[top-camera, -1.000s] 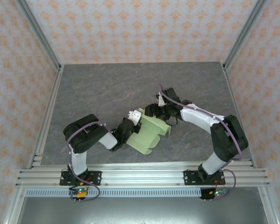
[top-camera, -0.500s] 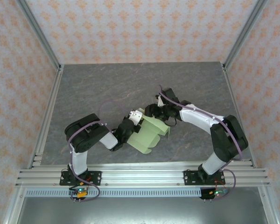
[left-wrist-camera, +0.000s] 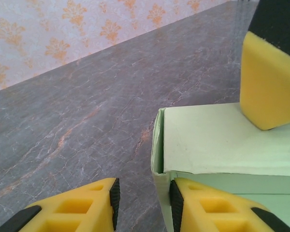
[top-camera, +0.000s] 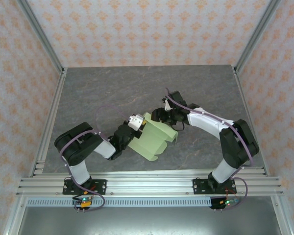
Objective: Fold the paper box
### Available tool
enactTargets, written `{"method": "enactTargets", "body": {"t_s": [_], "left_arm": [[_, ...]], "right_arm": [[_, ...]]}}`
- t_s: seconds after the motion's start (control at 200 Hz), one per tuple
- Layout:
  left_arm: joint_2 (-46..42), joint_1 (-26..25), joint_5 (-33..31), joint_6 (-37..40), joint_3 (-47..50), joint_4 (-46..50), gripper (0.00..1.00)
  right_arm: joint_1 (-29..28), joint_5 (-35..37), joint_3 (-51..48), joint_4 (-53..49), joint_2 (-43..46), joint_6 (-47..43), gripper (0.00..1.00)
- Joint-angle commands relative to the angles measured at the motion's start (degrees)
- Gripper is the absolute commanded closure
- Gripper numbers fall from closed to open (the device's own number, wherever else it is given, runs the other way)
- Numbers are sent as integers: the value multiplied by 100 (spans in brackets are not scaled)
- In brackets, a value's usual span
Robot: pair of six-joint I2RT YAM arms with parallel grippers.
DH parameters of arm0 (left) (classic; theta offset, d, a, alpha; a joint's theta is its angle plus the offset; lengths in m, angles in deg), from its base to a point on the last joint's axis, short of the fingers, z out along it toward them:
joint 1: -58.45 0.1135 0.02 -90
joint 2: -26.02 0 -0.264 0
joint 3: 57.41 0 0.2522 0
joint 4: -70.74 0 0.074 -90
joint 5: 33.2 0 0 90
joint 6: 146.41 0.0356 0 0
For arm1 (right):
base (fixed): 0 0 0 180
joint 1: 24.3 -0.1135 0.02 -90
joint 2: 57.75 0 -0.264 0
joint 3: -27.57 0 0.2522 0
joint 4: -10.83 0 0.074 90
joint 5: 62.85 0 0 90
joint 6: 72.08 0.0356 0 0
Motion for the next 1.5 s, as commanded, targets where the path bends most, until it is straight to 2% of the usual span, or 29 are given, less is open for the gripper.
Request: {"method": "enactTargets", "body": {"t_s": [0.0,0.17,0.345,0.46,0.766,1.011,1.171,1.301,1.492], "left_arm": [[247,68,110,-4,-239,-79,64],[497,68,328,-200,-478,-50,66],[788,69,411,-457,-638,-193,85],[1107,70,608,-566,-750,-344,91],[1213,18,838,-792,-950,-258,90],[1107,-2,683,-1023,-958,-5,91],[930,59,365,-1132,-829,139,93],[946,77,245,-1186,-731,87,95],[863,128,83,-1173,-541,55,95]], "right_arm": [[-42,181,-102,-560,-194,15,43],[-42,93,-205,-498,-117,118,43],[-47,70,-326,-401,-21,213,43],[-51,148,-316,-447,-50,225,43],[-53,-59,-277,-275,-53,491,43],[-50,-85,-192,-320,31,251,41],[-49,35,-300,-196,585,-224,33],[-40,160,-730,228,1366,-708,26],[52,1260,-1528,424,2714,-1281,22]]}}
